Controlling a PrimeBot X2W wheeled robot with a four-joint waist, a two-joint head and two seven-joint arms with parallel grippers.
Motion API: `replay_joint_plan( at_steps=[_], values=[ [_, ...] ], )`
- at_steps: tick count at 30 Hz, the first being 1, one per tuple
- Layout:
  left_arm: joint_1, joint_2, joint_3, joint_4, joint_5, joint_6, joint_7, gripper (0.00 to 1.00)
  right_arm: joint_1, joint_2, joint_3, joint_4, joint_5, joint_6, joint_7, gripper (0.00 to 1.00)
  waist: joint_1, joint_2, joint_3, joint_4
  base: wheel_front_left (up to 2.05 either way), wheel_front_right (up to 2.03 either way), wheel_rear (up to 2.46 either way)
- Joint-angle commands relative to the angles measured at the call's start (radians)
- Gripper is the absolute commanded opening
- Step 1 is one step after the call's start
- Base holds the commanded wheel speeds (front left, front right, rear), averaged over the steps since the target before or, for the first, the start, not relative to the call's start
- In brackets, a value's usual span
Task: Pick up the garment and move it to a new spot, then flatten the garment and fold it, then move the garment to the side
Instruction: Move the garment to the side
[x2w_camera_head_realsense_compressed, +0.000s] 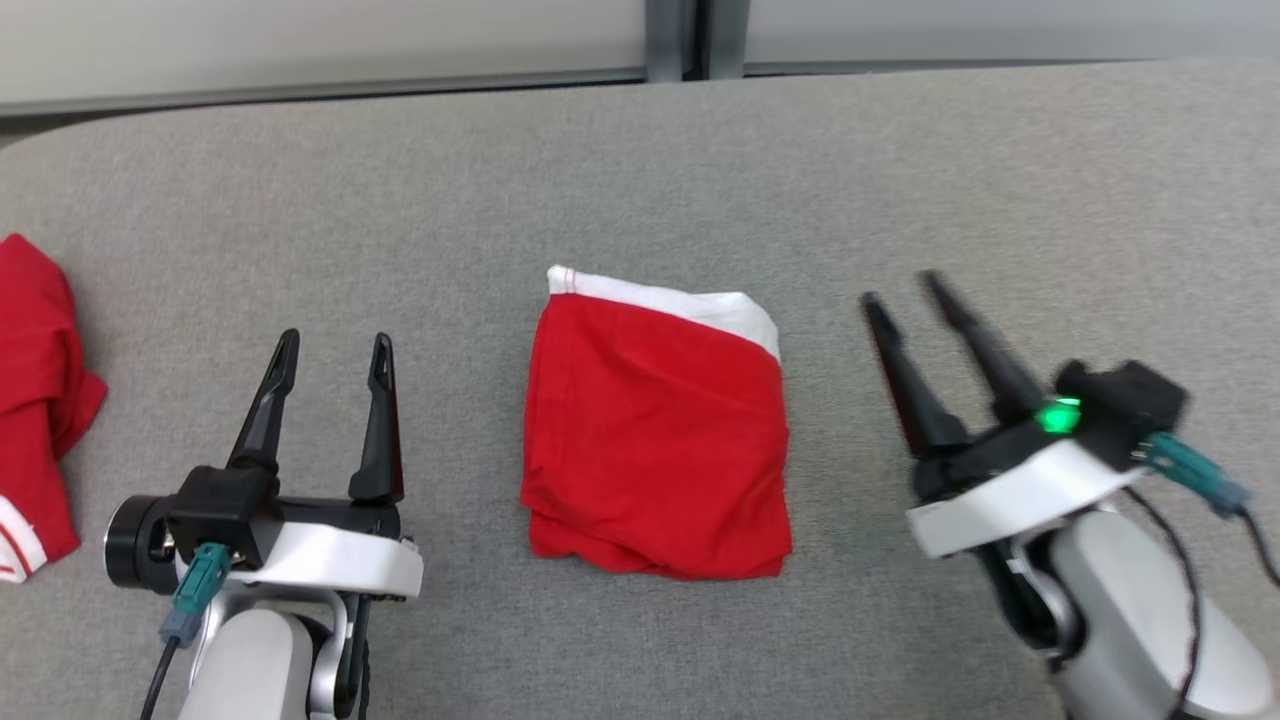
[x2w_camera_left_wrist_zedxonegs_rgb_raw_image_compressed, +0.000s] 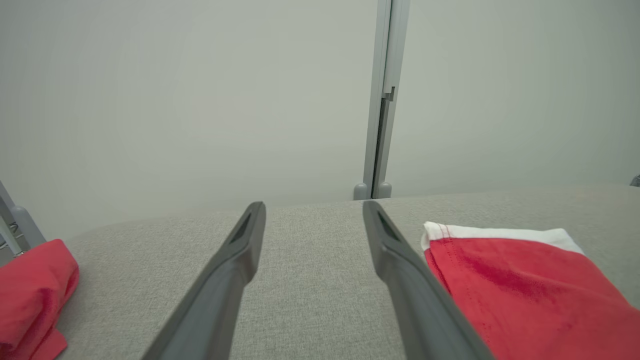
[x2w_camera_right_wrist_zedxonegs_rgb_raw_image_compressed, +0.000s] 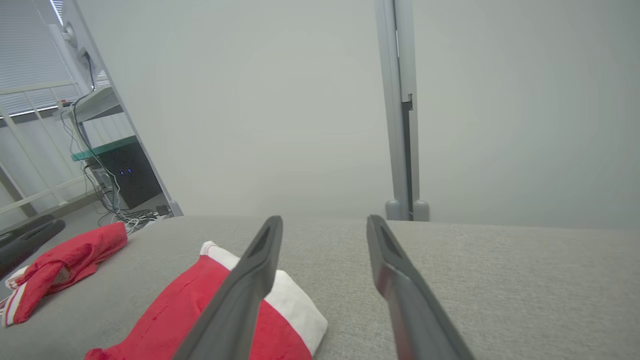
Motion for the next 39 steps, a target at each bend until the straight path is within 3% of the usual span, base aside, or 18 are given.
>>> replay_joint_plan(
  at_steps=[1,4,11,27,39],
  values=[
    [0.014,0.012,0.006,0.0,0.005,0.006,-0.002,1.0,0.041,-0.006,-0.065,-0.008,-0.027,0.0,-0.006,1.0,0.0,0.0,-0.026,-0.022,0.0,0.0,0.0],
    [0.034,0.017,0.006,0.0,0.004,0.007,-0.002,1.0,0.102,-0.009,-0.18,-0.027,-0.069,0.0,-0.005,1.0,0.0,0.0,-0.049,-0.035,0.0,0.0,0.0],
    [0.077,0.033,0.011,-0.002,-0.005,0.011,0.003,1.0,0.212,0.002,-0.309,-0.082,-0.134,0.0,0.045,1.0,0.0,0.0,-0.092,-0.062,0.0,0.0,0.0],
    [0.242,0.048,0.014,-0.015,-0.034,0.034,0.042,1.0,0.448,0.031,-0.38,-0.206,-0.186,0.0,0.185,1.0,0.0,0.0,-0.268,-0.076,0.0,0.0,0.0],
    [0.287,0.061,0.019,-0.053,-0.045,0.054,0.074,1.0,0.481,0.056,-0.4,-0.249,-0.201,0.0,0.225,1.0,0.0,0.0,-0.289,-0.072,0.0,0.0,0.0]
  ],
)
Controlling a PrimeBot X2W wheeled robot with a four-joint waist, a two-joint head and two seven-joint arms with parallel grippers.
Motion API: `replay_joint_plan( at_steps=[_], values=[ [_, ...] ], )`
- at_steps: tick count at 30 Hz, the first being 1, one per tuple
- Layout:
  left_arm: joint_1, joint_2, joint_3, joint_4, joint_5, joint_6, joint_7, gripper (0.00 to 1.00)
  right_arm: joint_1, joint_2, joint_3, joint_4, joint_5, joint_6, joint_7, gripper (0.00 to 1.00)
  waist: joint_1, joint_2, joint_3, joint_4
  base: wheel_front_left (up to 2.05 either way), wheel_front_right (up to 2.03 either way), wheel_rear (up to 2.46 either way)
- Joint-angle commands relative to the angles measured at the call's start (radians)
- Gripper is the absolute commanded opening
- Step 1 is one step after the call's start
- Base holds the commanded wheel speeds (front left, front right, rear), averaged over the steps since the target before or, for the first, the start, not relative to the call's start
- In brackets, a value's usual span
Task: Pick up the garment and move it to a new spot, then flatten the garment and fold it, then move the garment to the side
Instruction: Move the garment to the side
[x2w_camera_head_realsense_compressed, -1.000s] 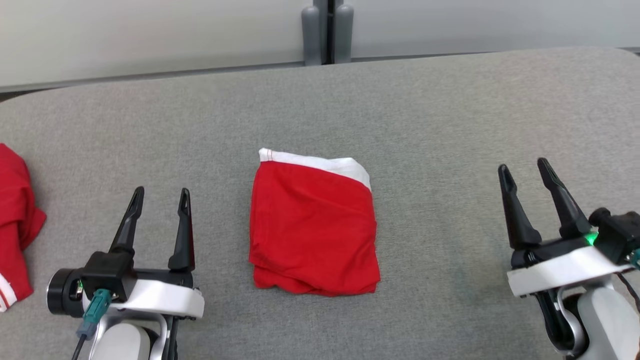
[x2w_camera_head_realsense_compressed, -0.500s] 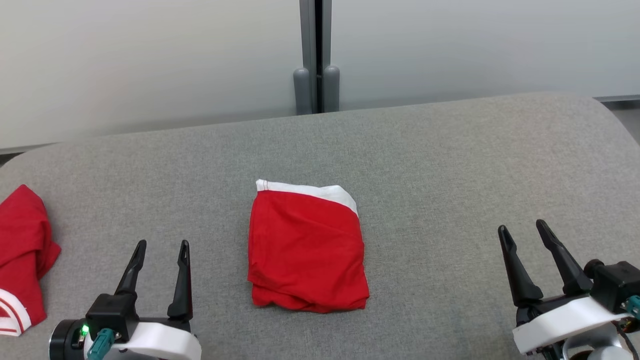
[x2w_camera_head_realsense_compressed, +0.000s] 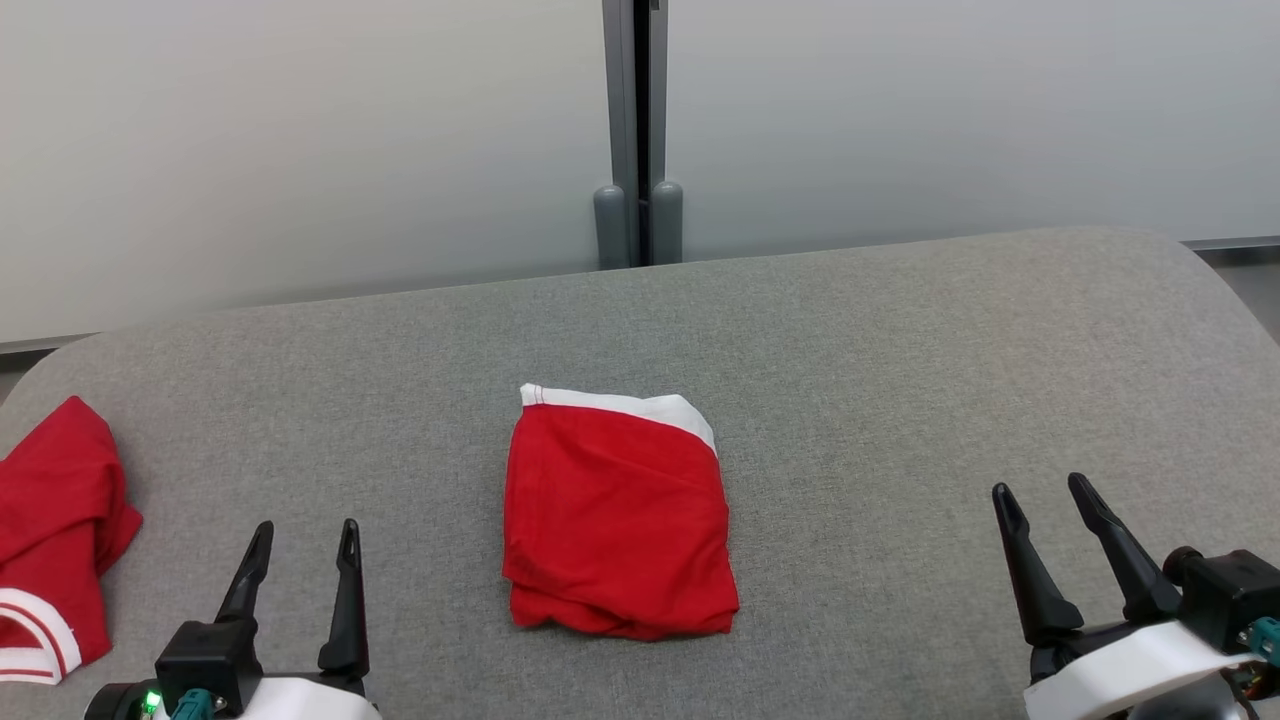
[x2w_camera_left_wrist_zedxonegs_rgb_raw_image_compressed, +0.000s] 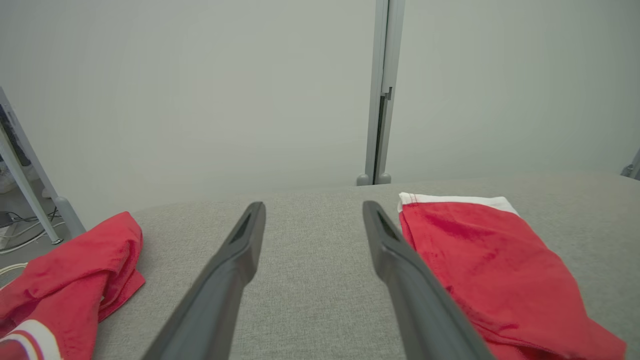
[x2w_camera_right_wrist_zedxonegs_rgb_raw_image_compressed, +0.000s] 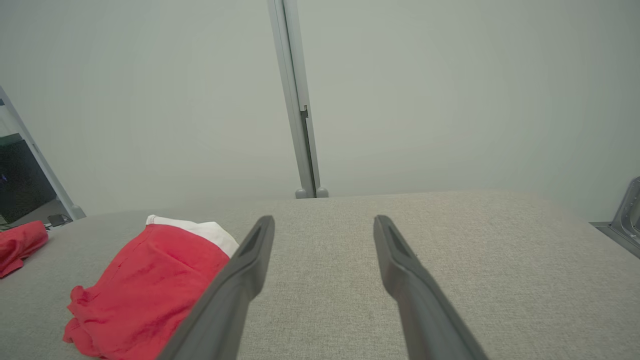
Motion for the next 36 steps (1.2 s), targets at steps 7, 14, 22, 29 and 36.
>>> replay_joint_plan(
  at_steps=[7,14,22,29,36],
  values=[
    [0.013,0.012,0.0,-0.012,-0.009,0.013,0.013,1.0,-0.009,0.0,0.005,0.0,-0.007,0.0,0.004,1.0,0.0,-0.0001,-0.003,-0.001,0.0,0.0,0.0],
    [0.014,0.014,-0.003,-0.015,-0.012,0.018,0.012,1.0,-0.011,-0.003,0.008,-0.001,-0.011,0.0,0.003,1.0,0.0,-0.0001,-0.002,0.0,0.0,0.0,0.0],
    [-0.016,0.011,-0.016,-0.017,-0.014,0.018,0.008,1.0,-0.021,-0.016,0.01,0.002,-0.014,0.0,0.015,1.0,0.0,-0.0001,0.011,0.023,0.0,0.0,0.0],
    [-0.111,-0.006,-0.045,-0.026,-0.004,0.006,-0.009,1.0,-0.078,-0.027,0.059,0.044,-0.029,0.0,0.035,1.0,0.0,-0.0001,0.107,0.102,0.0,0.0,0.0],
    [-0.223,-0.035,-0.07,0.005,-0.009,-0.006,-0.044,1.0,-0.21,0.011,0.165,0.221,0.006,0.0,0.009,1.0,0.0,-0.0001,0.229,0.196,0.0,0.0,0.0]
  ],
)
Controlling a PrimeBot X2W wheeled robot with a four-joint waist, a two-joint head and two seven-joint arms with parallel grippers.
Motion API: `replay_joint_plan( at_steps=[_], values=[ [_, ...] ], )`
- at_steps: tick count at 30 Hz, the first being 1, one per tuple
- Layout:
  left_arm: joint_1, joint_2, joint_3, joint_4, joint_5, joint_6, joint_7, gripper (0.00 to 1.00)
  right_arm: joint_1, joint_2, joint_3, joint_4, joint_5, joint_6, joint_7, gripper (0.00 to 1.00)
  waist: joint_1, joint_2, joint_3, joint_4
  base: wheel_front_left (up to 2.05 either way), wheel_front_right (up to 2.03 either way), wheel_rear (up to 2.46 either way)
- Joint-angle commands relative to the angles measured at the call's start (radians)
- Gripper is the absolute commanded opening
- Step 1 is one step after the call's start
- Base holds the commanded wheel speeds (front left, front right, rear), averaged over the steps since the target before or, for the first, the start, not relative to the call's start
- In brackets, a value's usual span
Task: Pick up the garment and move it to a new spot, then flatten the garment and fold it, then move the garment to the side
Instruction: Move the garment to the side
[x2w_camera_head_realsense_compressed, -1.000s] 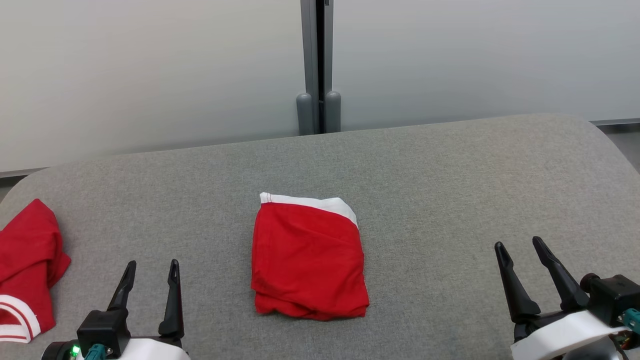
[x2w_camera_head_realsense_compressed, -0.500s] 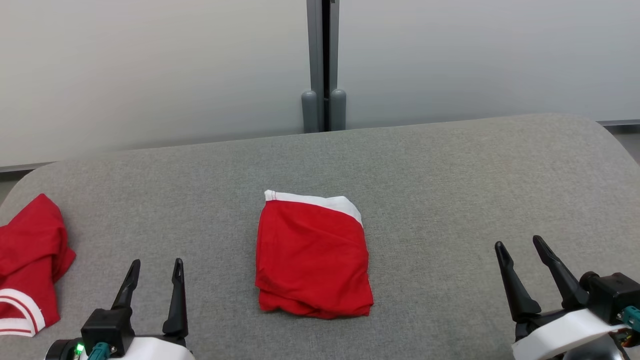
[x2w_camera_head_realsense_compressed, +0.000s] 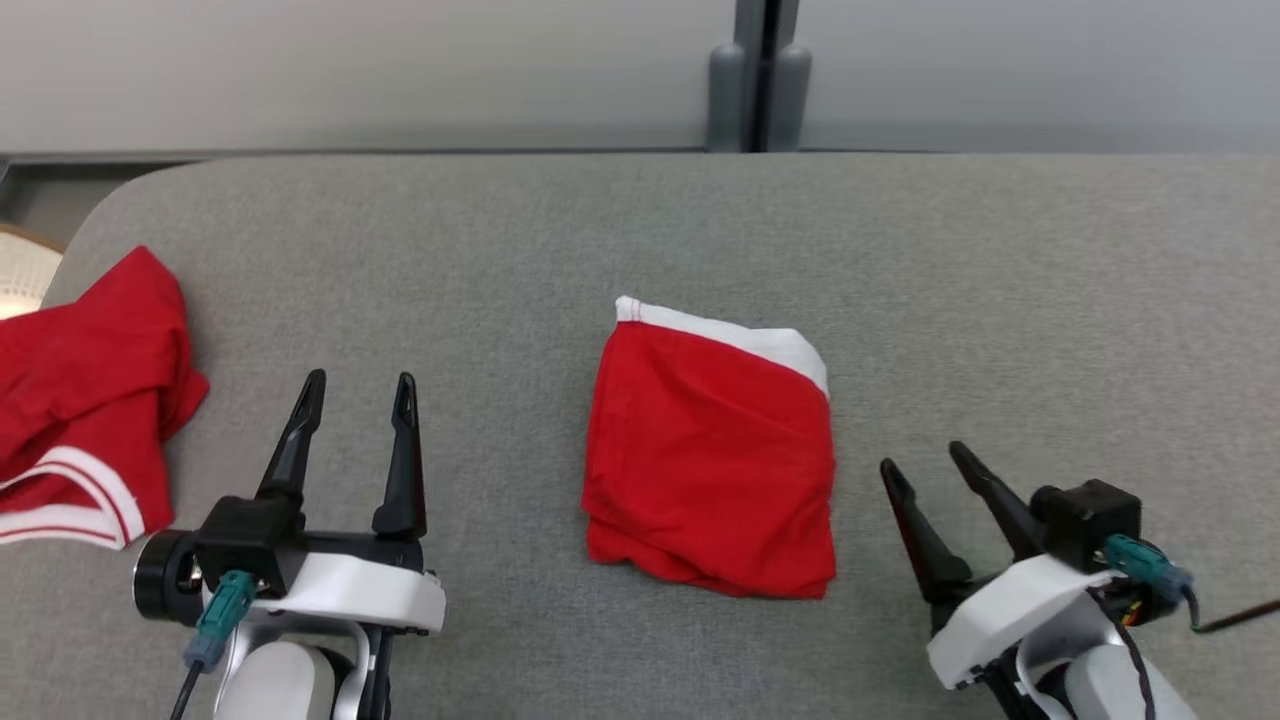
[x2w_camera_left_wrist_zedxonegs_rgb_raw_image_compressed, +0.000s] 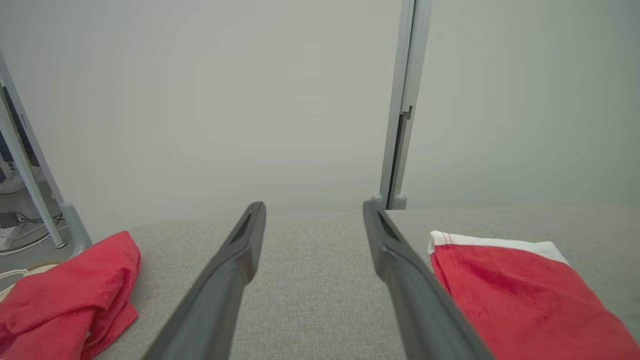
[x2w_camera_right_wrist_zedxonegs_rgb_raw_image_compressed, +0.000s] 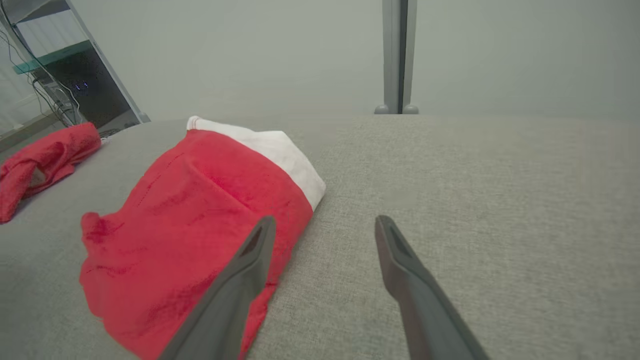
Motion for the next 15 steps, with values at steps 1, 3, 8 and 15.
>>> replay_joint_plan(
  at_steps=[1,3,8,15],
  values=[
    [-0.034,-0.004,-0.002,0.009,-0.003,-0.007,-0.011,1.0,-0.034,0.009,0.02,0.045,0.013,0.0,-0.009,1.0,0.0,0.0,0.074,0.07,0.0,0.0,0.0],
    [-0.055,-0.013,-0.007,0.019,-0.005,-0.008,-0.019,1.0,-0.072,0.024,0.049,0.108,0.024,0.0,-0.02,1.0,0.0,0.0,0.098,0.089,0.0,0.0,0.0],
    [-0.088,-0.024,-0.009,0.038,-0.007,-0.005,-0.032,1.0,-0.135,0.065,0.087,0.283,0.046,0.0,-0.011,1.0,0.0,0.0,0.126,0.114,0.0,0.0,0.0],
    [-0.101,-0.027,0.003,0.028,0.01,-0.01,-0.034,1.0,-0.163,0.087,0.143,0.405,0.09,0.0,-0.023,0.0,0.0,0.0,0.137,0.101,0.0,0.0,0.0]
  ],
)
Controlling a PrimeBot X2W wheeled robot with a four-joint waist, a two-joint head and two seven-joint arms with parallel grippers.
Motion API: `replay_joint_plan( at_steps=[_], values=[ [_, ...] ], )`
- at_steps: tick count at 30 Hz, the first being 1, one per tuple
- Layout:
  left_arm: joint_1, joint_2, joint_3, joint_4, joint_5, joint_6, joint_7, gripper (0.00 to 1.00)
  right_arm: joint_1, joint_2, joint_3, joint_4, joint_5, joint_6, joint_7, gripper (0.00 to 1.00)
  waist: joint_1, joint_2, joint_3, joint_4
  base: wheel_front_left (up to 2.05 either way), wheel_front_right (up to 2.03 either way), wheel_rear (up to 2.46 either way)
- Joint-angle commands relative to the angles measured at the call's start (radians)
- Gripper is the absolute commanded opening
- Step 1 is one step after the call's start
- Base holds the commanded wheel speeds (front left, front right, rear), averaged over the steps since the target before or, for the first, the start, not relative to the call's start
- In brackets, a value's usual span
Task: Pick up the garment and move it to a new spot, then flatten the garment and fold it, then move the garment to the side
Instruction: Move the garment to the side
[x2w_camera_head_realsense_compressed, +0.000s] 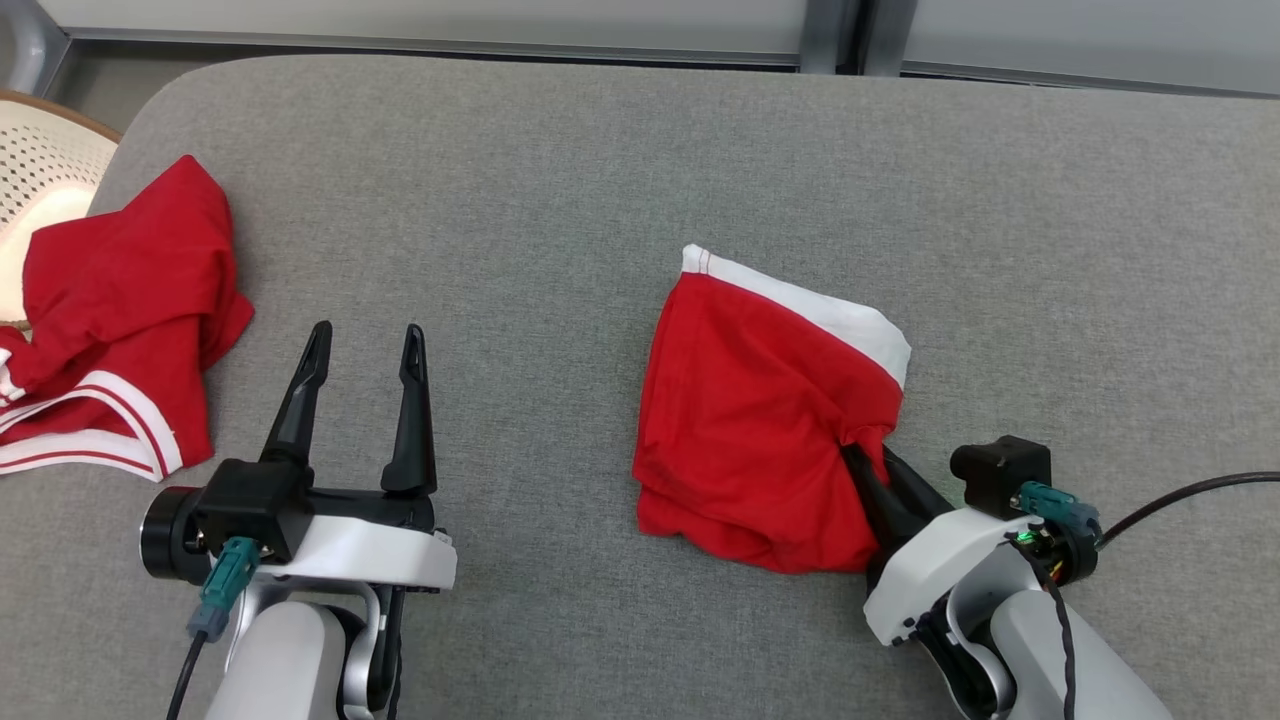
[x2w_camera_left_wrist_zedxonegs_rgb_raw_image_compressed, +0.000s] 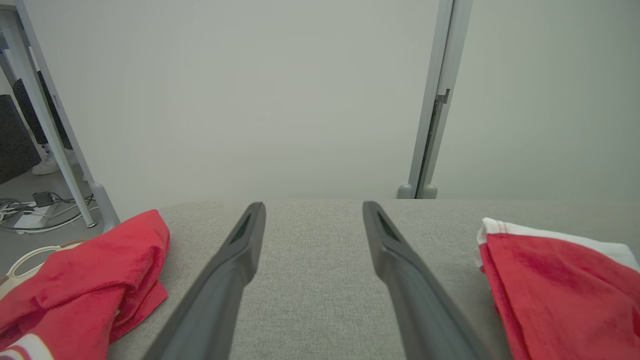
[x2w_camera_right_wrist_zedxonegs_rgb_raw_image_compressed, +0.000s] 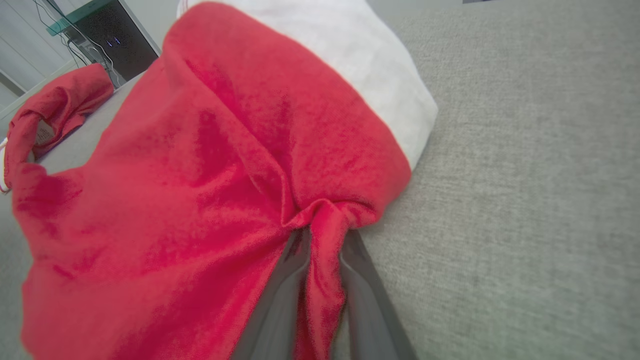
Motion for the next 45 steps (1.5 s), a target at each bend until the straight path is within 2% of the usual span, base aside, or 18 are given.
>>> replay_joint_plan(
  at_steps=[1,7,14,19,26,31,39,45],
  values=[
    [-0.019,0.004,0.005,-0.006,0.007,-0.003,-0.004,1.0,0.046,0.006,0.017,0.05,0.018,0.0,0.015,0.0,0.0,-0.0001,0.003,-0.007,0.0,0.0,0.0],
    [-0.025,0.011,0.01,-0.039,0.032,-0.007,-0.004,1.0,0.005,-0.043,0.069,0.028,0.024,-0.001,-0.031,0.0,0.0,-0.0001,0.012,-0.086,0.0,0.0,0.0],
    [-0.02,0.047,0.007,-0.079,0.062,-0.011,0.0,1.0,-0.035,-0.114,0.177,-0.014,0.057,-0.002,-0.056,0.0,0.0,-0.0001,0.024,-0.284,0.0,0.0,0.0],
    [-0.043,0.078,-0.021,-0.123,0.089,-0.03,0.042,1.0,-0.064,-0.169,0.236,-0.016,0.095,-0.002,-0.084,0.0,0.0,-0.0001,0.046,-0.423,0.0,0.0,0.0],
    [-0.093,0.108,-0.059,-0.191,0.114,-0.056,0.108,1.0,-0.191,-0.254,0.343,-0.019,0.14,-0.001,-0.128,0.0,0.0,-0.0001,0.121,-0.553,0.0,0.0,0.0],
    [-0.171,0.118,-0.096,-0.245,0.143,-0.078,0.15,1.0,-0.359,-0.38,0.392,0.043,0.167,-0.001,-0.164,0.0,0.0,-0.0001,0.23,-0.561,0.0,0.0,0.0],
    [-0.29,0.119,-0.141,-0.306,0.171,-0.108,0.171,1.0,-0.556,-0.58,0.376,0.198,0.194,-0.001,-0.169,0.0,0.0,-0.0001,0.385,-0.493,0.0,0.0,0.0],
    [-0.353,0.117,-0.156,-0.323,0.183,-0.116,0.162,1.0,-0.677,-0.656,0.378,0.271,0.17,-0.001,-0.171,0.0,0.0,-0.0001,0.46,-0.453,0.0,0.0,0.0]
  ],
)
